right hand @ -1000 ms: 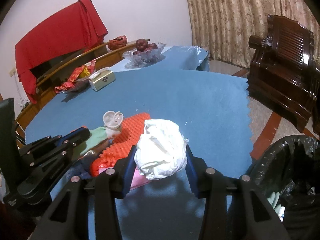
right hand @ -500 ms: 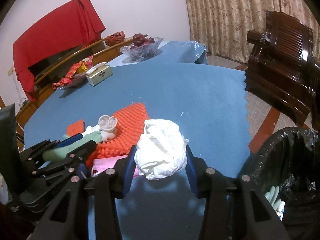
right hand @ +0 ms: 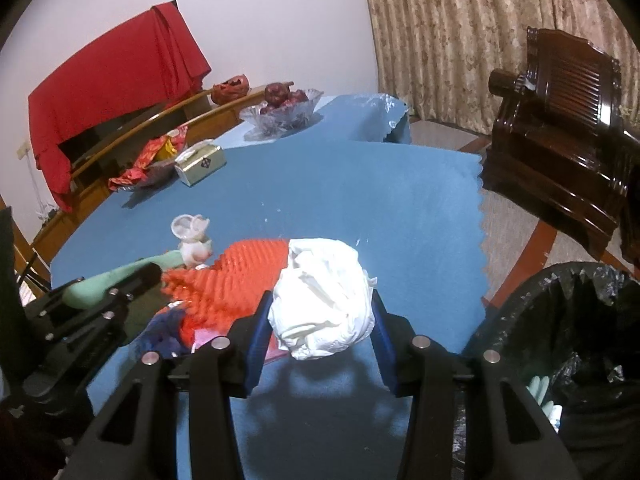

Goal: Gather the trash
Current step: 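Lift the green glove with the left gripper while the right gripper holds the tissue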

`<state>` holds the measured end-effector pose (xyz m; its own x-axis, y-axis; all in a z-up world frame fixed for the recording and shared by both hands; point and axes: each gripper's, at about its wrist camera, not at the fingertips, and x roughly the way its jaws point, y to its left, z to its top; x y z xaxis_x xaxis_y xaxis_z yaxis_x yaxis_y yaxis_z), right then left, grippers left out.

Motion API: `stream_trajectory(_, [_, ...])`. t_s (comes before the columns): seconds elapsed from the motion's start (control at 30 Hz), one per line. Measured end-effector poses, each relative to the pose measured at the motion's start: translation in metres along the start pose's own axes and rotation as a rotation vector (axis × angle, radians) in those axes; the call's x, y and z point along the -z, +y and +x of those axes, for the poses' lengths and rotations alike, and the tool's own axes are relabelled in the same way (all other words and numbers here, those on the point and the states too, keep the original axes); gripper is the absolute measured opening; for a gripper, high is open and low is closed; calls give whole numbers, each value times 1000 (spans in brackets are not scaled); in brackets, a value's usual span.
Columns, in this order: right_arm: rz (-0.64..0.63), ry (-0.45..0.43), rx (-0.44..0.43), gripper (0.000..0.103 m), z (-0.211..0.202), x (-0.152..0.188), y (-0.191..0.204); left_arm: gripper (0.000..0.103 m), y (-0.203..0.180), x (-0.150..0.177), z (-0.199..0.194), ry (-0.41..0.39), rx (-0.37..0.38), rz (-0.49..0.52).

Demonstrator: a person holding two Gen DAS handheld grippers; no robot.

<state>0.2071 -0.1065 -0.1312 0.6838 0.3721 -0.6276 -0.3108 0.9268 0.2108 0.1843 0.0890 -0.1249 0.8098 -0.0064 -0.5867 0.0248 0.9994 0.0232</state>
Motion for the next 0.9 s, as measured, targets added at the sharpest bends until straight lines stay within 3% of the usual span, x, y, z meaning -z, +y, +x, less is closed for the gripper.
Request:
stream_trajectory(0.13, [-7,-2,3,46,-5,0,1,11,-7,-1,-8,0,16,10])
stream_trajectory(0.3, [-2,17,6,46,-5,5,0,14,-5,17,0,71,33,5])
stream_trajectory(0.4, [-6,28,8,46,-5,9,0,23,-3,26,1,90,40,2])
stream_trajectory(0.5, [-11,33,9,46,-5,11,1,25,0,31,-3,87,45,-6])
stream_trajectory(0.73, [-16,35,8,46,-5,12,4,18,2,33,-8,90,49,-18])
stream_trajectory(0.9, [-17,27,8,46,-9,12,5,14,6,23,-22,46,58,-52])
